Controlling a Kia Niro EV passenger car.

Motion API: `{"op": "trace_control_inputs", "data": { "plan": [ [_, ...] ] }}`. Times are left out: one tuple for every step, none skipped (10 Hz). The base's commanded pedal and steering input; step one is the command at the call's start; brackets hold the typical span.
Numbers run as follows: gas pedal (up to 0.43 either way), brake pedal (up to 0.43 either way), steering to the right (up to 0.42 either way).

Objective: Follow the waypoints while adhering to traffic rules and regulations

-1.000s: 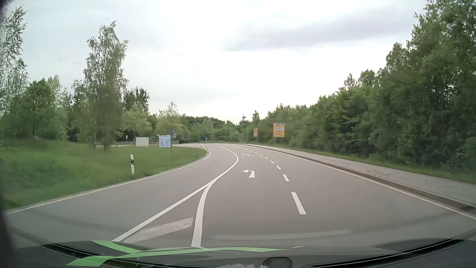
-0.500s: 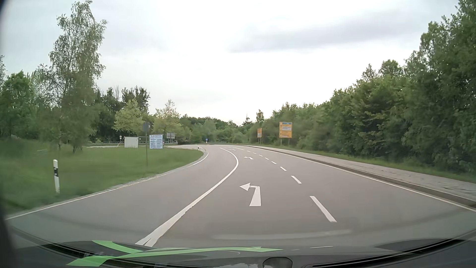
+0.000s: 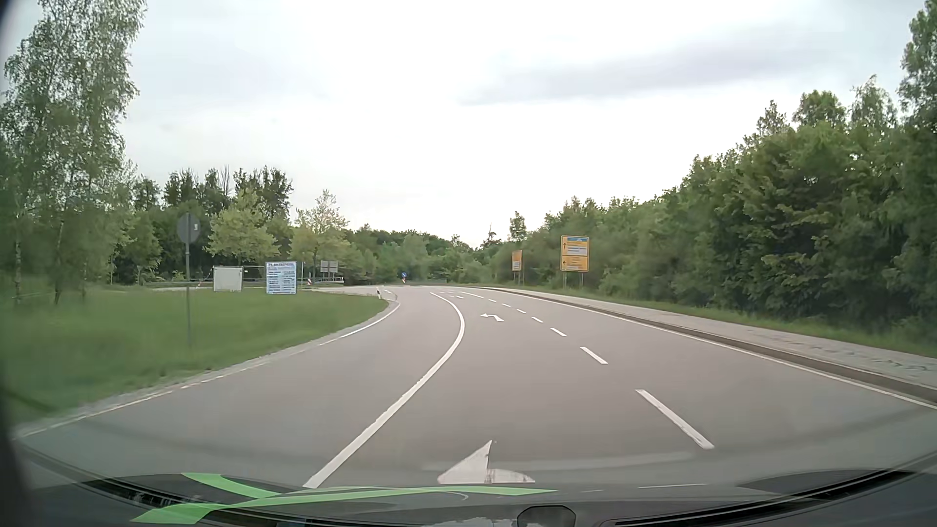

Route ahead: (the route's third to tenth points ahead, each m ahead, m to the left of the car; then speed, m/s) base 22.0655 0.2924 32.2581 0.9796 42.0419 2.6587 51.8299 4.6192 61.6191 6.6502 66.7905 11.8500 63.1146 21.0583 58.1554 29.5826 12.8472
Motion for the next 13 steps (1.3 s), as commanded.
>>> {"op": "trace_control_inputs", "data": {
  "plan": [
    [0.0,0.134,-0.01],
    [0.0,0.146,-0.01],
    [0.0,0.159,-0.01],
    [0.0,0.171,-0.01],
    [0.0,0.177,-0.01],
    [0.0,0.177,-0.01],
    [0.0,0.177,-0.01],
    [0.0,0.171,-0.009],
    [0.0,0.171,-0.01],
    [0.0,0.165,-0.011],
    [0.0,0.165,-0.012],
    [0.0,0.159,-0.012],
    [0.0,0.159,-0.012]
  ]
}}
